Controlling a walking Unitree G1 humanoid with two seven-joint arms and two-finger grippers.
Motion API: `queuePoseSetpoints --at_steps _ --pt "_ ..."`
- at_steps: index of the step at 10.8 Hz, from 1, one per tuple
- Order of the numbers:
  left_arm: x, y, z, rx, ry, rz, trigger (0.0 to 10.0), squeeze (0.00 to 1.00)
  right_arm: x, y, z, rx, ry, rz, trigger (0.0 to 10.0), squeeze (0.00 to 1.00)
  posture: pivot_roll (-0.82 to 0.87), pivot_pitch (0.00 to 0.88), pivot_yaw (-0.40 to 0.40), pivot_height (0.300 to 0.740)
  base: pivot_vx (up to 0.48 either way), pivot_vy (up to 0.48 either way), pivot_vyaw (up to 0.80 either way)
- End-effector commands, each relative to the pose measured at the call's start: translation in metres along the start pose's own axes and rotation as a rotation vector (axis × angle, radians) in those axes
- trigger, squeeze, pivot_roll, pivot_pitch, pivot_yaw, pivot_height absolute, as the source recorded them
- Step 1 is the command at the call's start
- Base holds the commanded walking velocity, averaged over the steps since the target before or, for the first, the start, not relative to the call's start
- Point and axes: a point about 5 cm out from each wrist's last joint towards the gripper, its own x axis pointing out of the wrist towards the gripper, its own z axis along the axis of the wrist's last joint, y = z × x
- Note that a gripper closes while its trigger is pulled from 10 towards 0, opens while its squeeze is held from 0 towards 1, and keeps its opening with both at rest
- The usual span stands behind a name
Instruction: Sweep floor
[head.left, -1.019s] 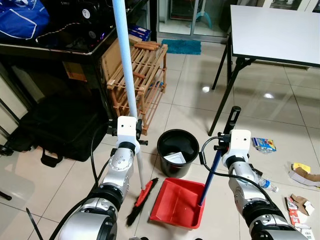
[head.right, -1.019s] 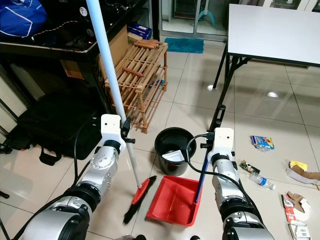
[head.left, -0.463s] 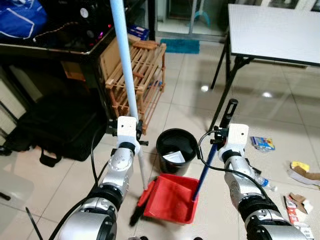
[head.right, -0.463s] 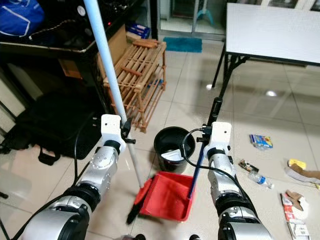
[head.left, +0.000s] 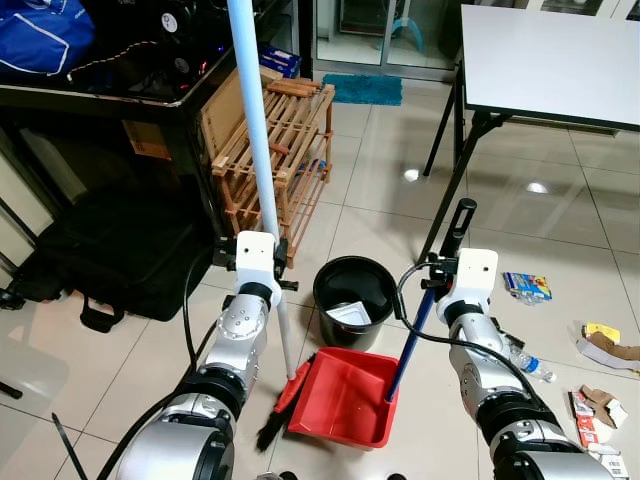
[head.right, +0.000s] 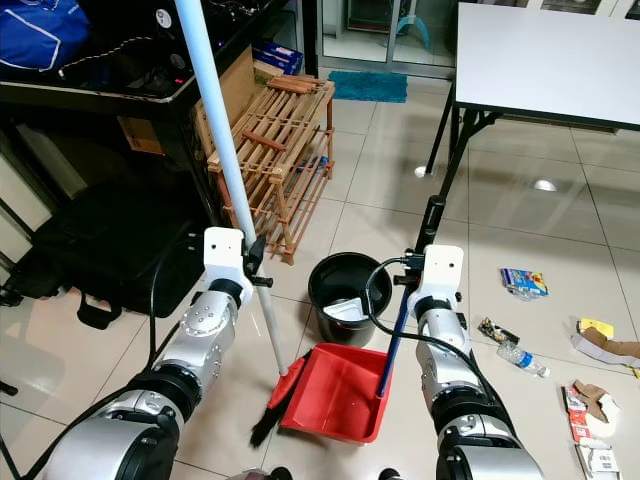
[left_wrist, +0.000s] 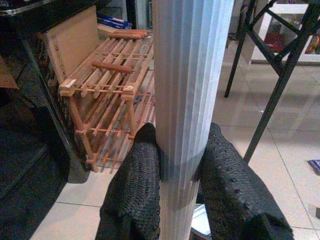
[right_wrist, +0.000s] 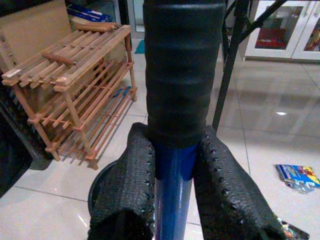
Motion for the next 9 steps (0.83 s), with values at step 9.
queuePoseSetpoints --at_steps 9 --pt "0.001 -0.003 0.002 0.018 -0.002 -0.022 10.0 0.00 -0.001 -0.031 0.012 -0.111 -0.067 -0.068 10.0 0.00 -0.01 0.106 0.059 0.740 0.000 0.000 0.00"
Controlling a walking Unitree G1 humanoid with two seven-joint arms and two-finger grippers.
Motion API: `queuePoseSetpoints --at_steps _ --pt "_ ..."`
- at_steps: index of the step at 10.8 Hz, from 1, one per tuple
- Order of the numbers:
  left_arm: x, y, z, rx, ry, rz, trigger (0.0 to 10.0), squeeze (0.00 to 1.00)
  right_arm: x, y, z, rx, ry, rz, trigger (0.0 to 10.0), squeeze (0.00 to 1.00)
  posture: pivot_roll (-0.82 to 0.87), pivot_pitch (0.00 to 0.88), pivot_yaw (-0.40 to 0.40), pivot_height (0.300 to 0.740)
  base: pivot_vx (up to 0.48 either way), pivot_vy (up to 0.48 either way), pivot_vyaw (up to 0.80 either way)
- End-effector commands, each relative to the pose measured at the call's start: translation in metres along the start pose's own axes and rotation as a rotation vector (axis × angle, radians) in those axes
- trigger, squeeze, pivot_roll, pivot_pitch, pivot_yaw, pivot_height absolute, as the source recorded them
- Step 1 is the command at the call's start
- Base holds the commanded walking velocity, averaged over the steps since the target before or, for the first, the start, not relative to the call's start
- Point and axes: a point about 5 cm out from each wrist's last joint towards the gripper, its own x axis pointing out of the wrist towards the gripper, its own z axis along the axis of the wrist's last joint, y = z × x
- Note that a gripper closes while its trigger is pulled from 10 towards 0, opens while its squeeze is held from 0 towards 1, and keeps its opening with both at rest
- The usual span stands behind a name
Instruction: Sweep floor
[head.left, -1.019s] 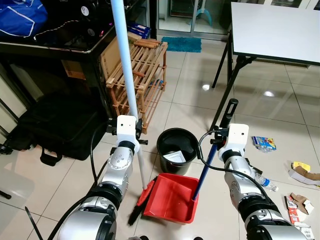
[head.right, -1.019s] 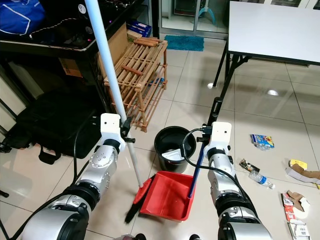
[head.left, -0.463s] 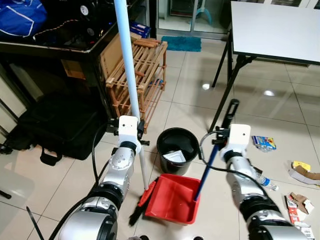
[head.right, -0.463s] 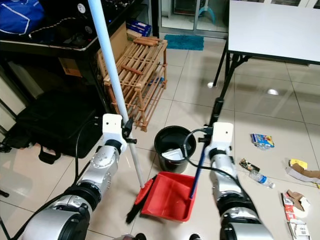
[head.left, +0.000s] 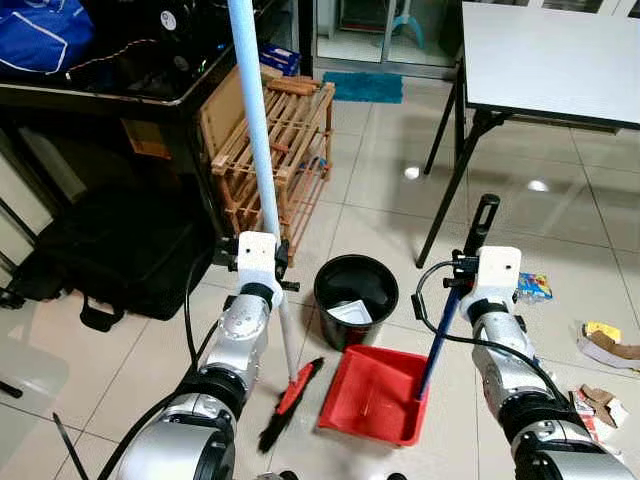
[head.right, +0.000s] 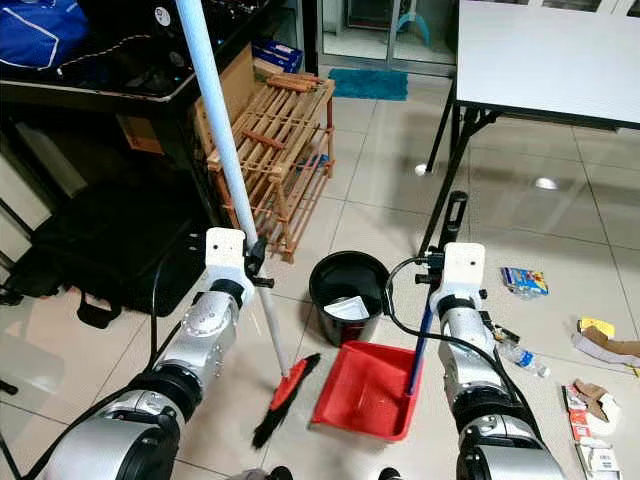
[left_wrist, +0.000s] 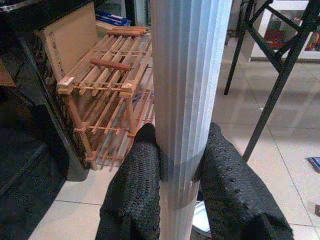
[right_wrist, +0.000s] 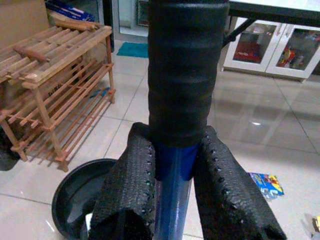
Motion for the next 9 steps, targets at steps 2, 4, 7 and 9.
queuePoseSetpoints --at_steps 2,4,7,9 --pt "0.001 0.000 0.002 0.017 -0.003 -0.015 10.0 0.00 -0.002 -0.002 0.002 -0.022 -0.033 0.008 10.0 0.00 -0.01 0.096 0.061 0.740 0.000 0.000 0.00" --pt "0.001 0.005 0.002 0.022 -0.003 -0.009 10.0 0.00 -0.008 -0.034 -0.003 -0.014 -0.015 -0.046 10.0 0.00 -0.01 0.080 0.067 0.740 0.000 0.000 0.00" --pt "0.000 0.007 0.001 0.020 0.001 -0.011 10.0 0.00 -0.014 -0.054 -0.005 -0.005 -0.022 -0.075 10.0 0.00 -0.03 0.064 0.071 0.740 0.000 0.000 0.00" --pt "-0.003 0.023 -0.001 0.063 0.006 -0.005 10.0 0.00 -0.019 -0.043 -0.013 0.038 -0.014 -0.039 10.0 0.00 -0.02 0.056 0.075 0.740 0.000 0.000 0.00"
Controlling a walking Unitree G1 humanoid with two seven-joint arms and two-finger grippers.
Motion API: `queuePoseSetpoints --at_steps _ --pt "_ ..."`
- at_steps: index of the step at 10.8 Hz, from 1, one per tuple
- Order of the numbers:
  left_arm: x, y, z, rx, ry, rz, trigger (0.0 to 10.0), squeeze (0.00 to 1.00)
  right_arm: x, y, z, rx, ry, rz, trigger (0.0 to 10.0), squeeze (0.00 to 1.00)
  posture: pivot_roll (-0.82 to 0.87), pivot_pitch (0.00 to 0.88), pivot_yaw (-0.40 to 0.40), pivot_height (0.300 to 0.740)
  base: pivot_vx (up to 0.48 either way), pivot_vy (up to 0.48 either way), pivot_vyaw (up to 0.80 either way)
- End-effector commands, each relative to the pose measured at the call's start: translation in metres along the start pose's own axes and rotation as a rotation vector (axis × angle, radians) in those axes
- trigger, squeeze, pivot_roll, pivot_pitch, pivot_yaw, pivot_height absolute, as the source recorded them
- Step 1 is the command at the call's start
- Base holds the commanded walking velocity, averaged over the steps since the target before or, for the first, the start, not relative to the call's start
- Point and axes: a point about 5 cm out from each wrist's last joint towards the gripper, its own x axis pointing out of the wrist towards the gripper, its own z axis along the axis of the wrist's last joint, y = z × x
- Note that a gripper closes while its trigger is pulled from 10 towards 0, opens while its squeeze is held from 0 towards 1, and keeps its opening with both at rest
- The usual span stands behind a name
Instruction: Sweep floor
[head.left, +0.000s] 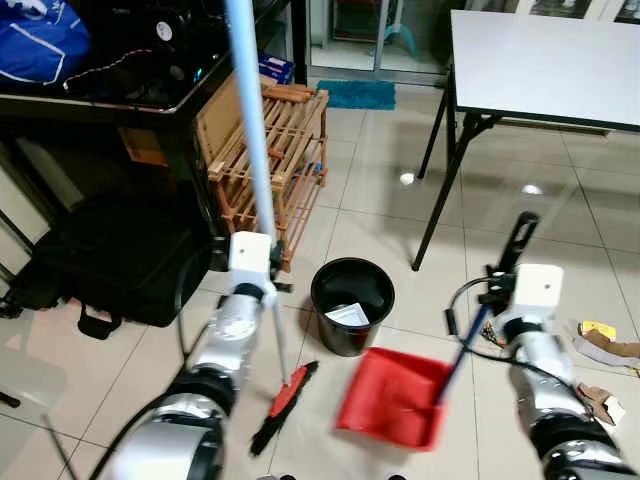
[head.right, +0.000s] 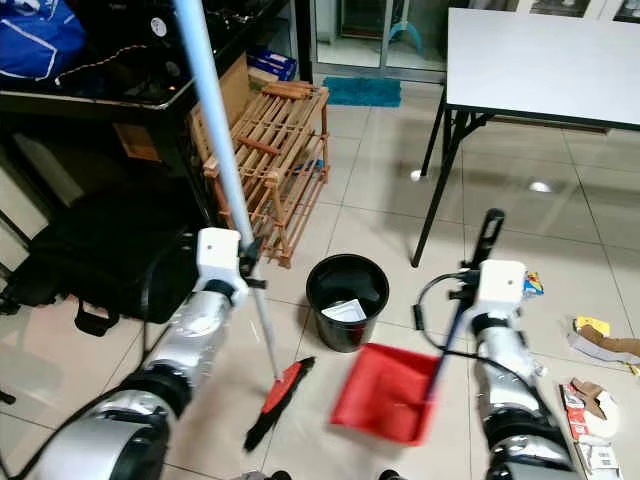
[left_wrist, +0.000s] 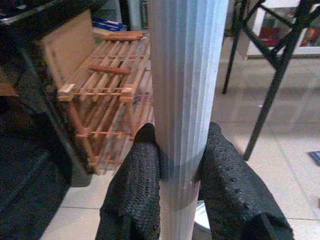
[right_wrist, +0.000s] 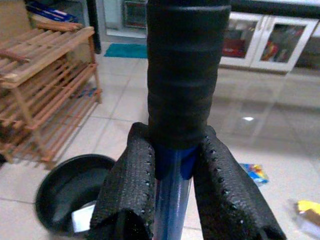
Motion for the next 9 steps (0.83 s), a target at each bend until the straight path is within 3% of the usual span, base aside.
queuePoseSetpoints --at_steps 1,2,4,9 --pt "-0.002 0.008 0.000 0.034 -0.005 0.005 10.0 0.00 -0.001 -0.003 0.002 0.016 -0.031 -0.010 10.0 0.00 -0.01 0.051 0.078 0.740 0.000 0.000 0.00" --pt "-0.007 0.030 -0.005 0.051 0.017 0.068 10.0 0.00 -0.005 -0.002 -0.002 0.012 -0.030 0.000 10.0 0.00 -0.01 0.047 0.079 0.740 0.000 0.000 0.00" --pt "-0.009 0.044 -0.004 0.052 0.016 0.120 10.0 0.00 -0.006 -0.002 -0.001 0.007 -0.036 0.002 10.0 0.00 -0.01 0.043 0.080 0.740 0.000 0.000 0.00" --pt "-0.002 0.044 0.008 0.051 -0.018 0.139 10.0 0.00 0.000 -0.011 0.012 -0.007 -0.072 -0.008 10.0 0.00 -0.01 0.074 0.068 0.740 0.000 0.000 0.00"
